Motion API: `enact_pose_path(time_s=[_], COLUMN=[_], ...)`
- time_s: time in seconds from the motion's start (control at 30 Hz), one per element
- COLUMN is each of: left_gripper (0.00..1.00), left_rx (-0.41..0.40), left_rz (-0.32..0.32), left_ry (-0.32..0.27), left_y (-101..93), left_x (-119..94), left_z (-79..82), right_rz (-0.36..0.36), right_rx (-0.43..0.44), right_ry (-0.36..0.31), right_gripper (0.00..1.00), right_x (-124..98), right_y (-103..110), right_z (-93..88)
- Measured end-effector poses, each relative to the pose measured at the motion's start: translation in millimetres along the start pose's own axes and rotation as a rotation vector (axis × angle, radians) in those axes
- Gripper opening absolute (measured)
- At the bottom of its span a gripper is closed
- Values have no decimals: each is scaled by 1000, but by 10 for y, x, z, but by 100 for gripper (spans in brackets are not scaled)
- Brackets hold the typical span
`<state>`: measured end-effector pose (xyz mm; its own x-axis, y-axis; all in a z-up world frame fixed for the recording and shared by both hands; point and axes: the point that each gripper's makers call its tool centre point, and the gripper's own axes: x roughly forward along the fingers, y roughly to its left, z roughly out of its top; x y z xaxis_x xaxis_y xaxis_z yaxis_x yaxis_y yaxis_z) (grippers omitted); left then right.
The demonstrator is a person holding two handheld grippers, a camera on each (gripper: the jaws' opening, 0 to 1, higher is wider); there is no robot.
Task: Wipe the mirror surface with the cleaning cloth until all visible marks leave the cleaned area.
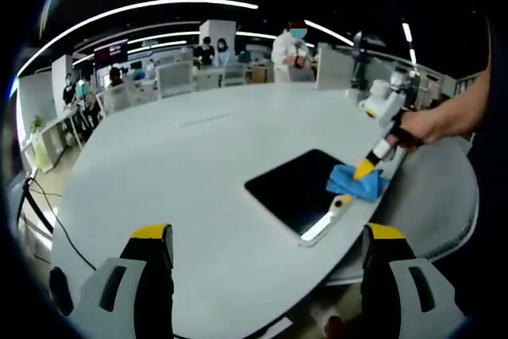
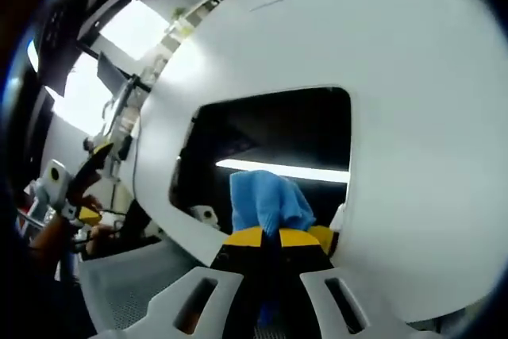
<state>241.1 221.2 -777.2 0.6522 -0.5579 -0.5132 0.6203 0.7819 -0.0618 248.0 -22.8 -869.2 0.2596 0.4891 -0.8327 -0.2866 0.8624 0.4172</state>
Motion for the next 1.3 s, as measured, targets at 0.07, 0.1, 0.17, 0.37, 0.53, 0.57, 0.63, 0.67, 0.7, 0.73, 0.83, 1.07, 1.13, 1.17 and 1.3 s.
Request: enact_pose_path(time_s=[0.07,0.1,0.17,0.37,0.53,0.57,0.63,0.67,0.7,0.73,0.83,1.07,1.13,1.17,1.3], left_gripper=[100,100,100,100,100,100,100,100,100,100,100,100,100,100,100], left_rx=[-2,-3,-4,-5,-6,-6,-8,-11,-11,-10,-12,-10,-12,-13,-10], left_rz=[3,3,1,-10,-17,-16,-10,-7,-5,-4,-1,1,7,8,4], left_ry=[6,5,3,-6,-1,-1,-2,-3,1,6,4,4,1,-2,3], left_y=[3,3,-15,-119,-181,-184,-180,-181,-180,-181,-186,-181,-166,-171,-172], left_x=[13,22,56,137,145,142,126,119,114,106,94,96,96,93,90], left_z=[-5,1,21,66,47,45,43,37,26,11,13,24,33,40,25], right_rz=[2,5,24,41,65,67,70,68,65,60,58,57,55,53,52], right_rx=[-3,-1,8,14,53,54,61,53,48,40,44,57,56,56,58], right_ry=[1,3,5,5,8,10,17,23,25,29,31,33,35,36,37], right_gripper=[0,0,0,0,0,0,0,0,0,0,0,0,0,0,0], right_x=[2,3,-4,1,-1,0,-14,-13,-16,-21,-36,-51,-64,-76,-95], right_y=[-6,-12,-19,-20,-23,-22,-10,-14,-19,-29,-54,-85,-101,-113,-153], right_z=[2,4,5,5,10,10,10,10,9,6,1,-10,-16,-22,-28])
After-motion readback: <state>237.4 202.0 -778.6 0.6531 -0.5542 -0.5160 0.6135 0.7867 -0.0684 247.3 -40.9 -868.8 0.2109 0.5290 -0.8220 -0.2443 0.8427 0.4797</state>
